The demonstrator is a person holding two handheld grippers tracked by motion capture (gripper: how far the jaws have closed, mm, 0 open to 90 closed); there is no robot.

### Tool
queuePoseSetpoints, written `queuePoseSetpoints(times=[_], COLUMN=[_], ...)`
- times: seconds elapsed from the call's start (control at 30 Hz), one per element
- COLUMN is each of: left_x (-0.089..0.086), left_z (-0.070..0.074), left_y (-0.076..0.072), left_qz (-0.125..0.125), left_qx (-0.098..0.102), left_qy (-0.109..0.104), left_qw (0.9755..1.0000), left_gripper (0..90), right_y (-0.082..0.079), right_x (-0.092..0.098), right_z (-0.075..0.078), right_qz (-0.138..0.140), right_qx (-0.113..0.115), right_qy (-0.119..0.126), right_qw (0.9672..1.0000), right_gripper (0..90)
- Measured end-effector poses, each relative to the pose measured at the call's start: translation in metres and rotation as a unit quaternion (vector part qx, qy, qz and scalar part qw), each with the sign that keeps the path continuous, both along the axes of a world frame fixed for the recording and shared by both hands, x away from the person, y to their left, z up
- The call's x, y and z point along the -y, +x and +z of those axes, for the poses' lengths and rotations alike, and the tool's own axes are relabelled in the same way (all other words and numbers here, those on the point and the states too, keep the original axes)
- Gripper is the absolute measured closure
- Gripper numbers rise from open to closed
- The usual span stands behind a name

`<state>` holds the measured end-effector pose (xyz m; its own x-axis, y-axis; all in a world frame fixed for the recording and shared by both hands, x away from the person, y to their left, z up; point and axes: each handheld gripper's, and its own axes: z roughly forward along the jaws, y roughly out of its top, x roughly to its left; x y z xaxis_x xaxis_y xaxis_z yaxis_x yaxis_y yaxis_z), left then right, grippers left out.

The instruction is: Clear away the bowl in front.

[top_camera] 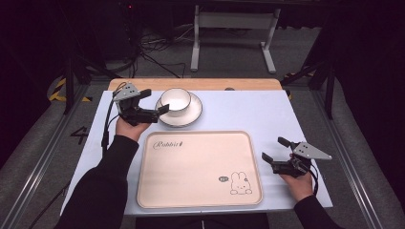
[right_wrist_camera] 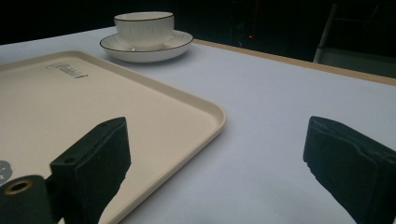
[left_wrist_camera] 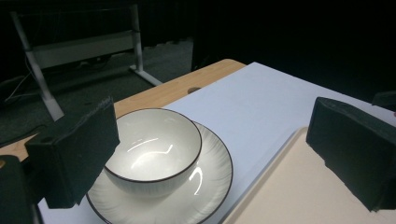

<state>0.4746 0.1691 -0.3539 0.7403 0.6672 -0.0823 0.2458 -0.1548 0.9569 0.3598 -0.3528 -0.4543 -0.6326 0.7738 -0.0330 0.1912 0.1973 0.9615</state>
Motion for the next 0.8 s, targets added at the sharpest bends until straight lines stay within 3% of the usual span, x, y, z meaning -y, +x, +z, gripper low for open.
queuePoseSetpoints(times=[0.33,0.63,0.8], left_x=[0.007,0.012,0.015], left_z=[0.001,-0.001,-0.005], left_y=[0.019,0.035,0.049], left_qz=[0.025,0.045,0.057], left_qx=[-0.014,-0.020,-0.045], left_qy=[-0.002,0.026,0.033], left_qw=[0.9996,0.9984,0.9968], left_gripper=[3.3,3.4,5.4], right_y=[0.000,0.000,-0.001], right_x=[0.001,0.000,0.000], right_z=[0.000,0.000,0.000], right_qz=[0.002,0.003,0.001], right_qx=[0.002,0.003,0.006], right_qy=[0.002,-0.001,-0.002], right_qw=[1.0000,1.0000,1.0000], right_gripper=[7.9,7.9,7.9])
